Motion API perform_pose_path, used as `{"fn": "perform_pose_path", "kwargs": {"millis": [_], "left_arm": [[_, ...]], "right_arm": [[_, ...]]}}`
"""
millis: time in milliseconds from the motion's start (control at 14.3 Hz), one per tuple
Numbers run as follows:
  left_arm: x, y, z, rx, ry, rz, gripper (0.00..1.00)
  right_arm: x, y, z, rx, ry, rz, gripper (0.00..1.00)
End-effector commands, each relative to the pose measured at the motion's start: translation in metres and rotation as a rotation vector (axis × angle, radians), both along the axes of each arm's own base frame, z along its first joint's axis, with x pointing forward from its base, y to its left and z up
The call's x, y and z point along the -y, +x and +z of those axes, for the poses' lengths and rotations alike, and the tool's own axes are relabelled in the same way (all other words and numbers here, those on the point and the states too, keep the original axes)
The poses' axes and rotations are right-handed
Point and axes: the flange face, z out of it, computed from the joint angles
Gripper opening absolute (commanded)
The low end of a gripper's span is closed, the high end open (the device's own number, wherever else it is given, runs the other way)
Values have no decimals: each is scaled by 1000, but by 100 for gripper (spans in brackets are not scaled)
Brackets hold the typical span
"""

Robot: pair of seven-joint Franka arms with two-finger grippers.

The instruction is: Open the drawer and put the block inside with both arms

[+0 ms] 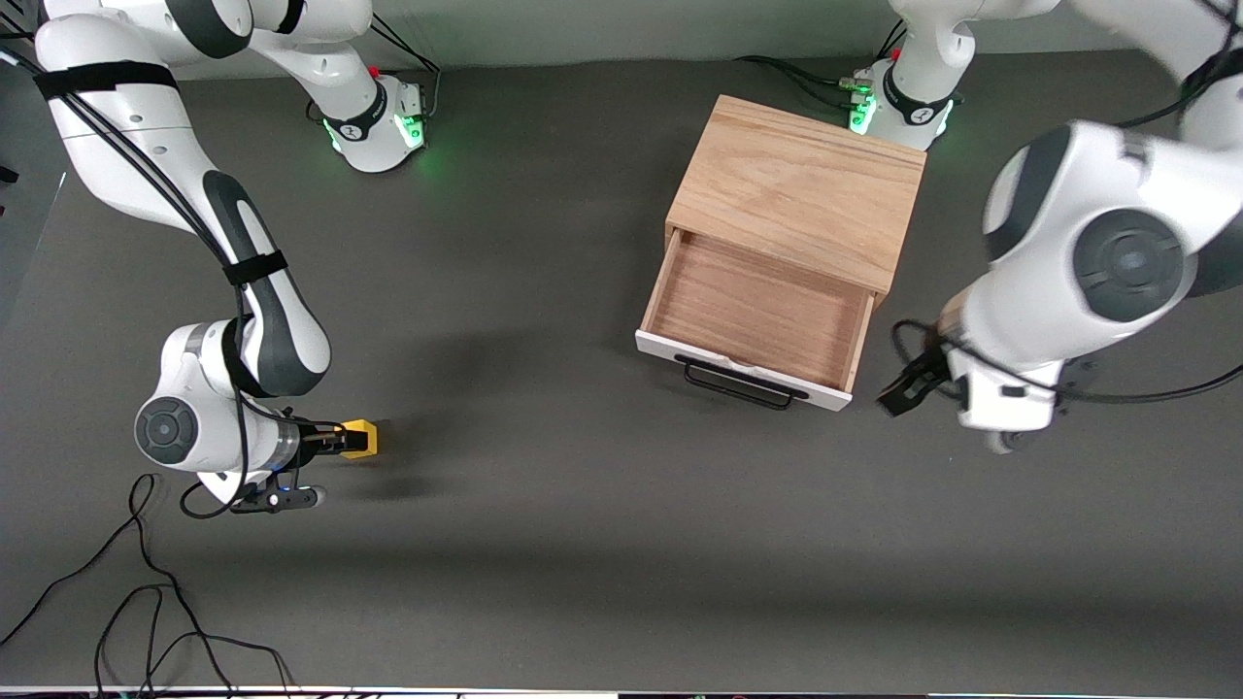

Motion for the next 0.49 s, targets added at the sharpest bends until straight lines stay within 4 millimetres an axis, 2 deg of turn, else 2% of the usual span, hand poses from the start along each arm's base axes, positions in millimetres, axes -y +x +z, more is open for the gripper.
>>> {"fn": "perform_pose_path", "kwargs": {"millis": [0, 210, 419], "left_arm": [[-35, -27, 12, -52, -12, -153, 100], [-69, -47, 19, -67, -15, -265, 100], [-84, -59, 26, -70, -29, -363, 100]], "right_arm": [[-2, -5, -12, 22, 10, -36, 100], [-5, -14, -26, 28, 13, -34, 100], [-6, -15, -29, 30, 13, -32, 100]]}}
